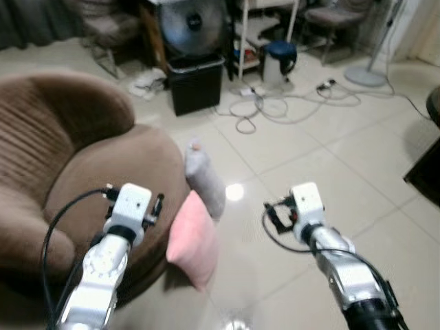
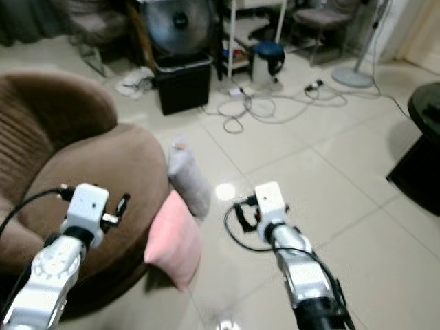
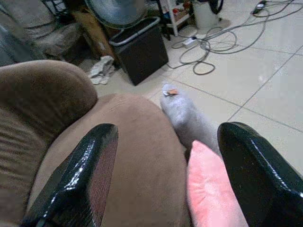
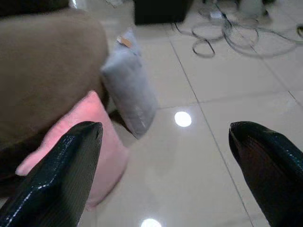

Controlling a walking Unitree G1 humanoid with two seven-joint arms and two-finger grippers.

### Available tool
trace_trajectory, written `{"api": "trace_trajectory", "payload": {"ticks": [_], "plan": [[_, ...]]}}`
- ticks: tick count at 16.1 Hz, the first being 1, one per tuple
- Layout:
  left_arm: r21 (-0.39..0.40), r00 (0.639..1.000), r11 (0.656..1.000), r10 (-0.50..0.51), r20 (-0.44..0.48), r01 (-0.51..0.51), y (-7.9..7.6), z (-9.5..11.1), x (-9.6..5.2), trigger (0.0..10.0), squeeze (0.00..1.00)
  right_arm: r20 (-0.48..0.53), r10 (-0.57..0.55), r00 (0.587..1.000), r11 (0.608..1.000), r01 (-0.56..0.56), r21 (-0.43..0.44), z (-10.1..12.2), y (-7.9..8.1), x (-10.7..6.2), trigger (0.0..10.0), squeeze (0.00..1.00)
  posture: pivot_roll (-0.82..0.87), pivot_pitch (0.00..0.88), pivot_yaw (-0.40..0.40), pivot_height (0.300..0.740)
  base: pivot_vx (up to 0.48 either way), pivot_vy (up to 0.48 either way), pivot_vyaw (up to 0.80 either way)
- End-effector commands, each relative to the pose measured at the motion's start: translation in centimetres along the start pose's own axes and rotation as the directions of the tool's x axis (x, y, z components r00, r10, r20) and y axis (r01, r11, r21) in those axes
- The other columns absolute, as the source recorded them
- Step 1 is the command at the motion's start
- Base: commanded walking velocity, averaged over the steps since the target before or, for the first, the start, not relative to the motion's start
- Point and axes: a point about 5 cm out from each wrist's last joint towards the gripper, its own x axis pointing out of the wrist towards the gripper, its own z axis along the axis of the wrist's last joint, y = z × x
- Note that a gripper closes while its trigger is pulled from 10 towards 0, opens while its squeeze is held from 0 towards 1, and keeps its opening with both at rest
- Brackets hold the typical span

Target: Move the pillow to the sofa from floor

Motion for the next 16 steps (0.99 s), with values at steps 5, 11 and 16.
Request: {"api": "trace_trajectory", "payload": {"ticks": [5, 11, 16], "plan": [[0.006, 1.000, 1.000, -0.002, -0.016, 0.003, 0.14, -0.36, -0.25, 10.0, 0.00, 0.023, 0.055, 0.998, 0.997, -0.054, -0.048, 0.61, 0.42, 0.42, 10.0, 0.00, 0.14, 0.000, -0.019, 0.740, 0.253, 0.000, 0.48], [0.006, 1.000, 1.000, -0.003, -0.013, 0.003, 0.08, -0.32, -0.28, 10.0, 0.00, 0.030, 0.033, 0.999, 0.999, -0.032, -0.013, 0.49, 0.15, 0.41, 10.0, 0.00, 0.14, 0.000, -0.021, 0.740, 0.251, 0.000, 0.13], [0.006, 1.000, 1.000, -0.005, -0.013, 0.005, 0.13, -0.29, -0.21, 10.0, 0.00, 0.032, 0.028, 0.999, 1.000, -0.028, -0.002, 0.50, 0.15, 0.41, 10.0, 0.00, 0.13, 0.000, -0.015, 0.740, 0.252, 0.000, 0.00]]}}
